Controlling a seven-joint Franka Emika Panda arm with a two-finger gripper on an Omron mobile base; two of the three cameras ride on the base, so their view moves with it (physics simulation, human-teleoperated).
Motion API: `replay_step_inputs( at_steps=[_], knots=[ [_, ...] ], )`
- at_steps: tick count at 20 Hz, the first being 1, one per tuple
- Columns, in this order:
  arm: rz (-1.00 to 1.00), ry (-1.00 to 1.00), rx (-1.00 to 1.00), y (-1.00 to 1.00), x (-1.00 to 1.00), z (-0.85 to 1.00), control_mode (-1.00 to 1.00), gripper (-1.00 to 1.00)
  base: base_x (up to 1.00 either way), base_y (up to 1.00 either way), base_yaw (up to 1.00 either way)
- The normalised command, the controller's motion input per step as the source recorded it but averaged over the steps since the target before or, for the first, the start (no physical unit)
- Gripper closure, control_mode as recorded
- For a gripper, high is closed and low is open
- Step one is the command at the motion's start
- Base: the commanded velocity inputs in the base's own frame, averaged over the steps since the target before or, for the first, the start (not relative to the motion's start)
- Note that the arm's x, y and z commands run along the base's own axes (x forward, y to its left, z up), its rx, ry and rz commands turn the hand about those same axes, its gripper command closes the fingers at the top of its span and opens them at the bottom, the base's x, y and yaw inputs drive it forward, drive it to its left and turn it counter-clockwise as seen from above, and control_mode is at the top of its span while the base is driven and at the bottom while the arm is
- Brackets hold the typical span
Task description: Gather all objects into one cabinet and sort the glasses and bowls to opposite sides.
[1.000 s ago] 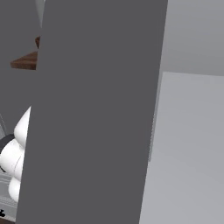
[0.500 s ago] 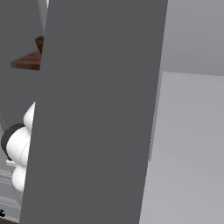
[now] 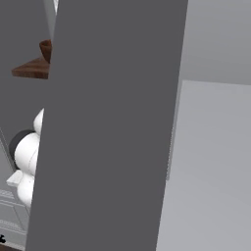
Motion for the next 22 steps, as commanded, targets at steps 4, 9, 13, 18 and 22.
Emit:
replay_step_inputs(
  at_steps=[4,9,13,18,22],
  knots=[
    [0.0,0.1,0.0,0.0,0.0,0.0,-1.0,-1.0,0.0,0.0,0.0],
    [0.0,0.09,0.0,0.0,0.0,0.0,-1.0,-1.0,0.0,0.0,0.0],
    [0.0,0.05,0.0,0.0,0.0,0.0,-1.0,-1.0,0.0,0.0,0.0],
    [0.0,0.0,0.0,-0.01,-0.49,0.32,-1.0,-1.0,0.0,0.0,0.0],
    [0.0,0.0,0.01,0.18,-0.96,0.0,-1.0,-1.0,0.0,0.0,0.0]
  ],
)
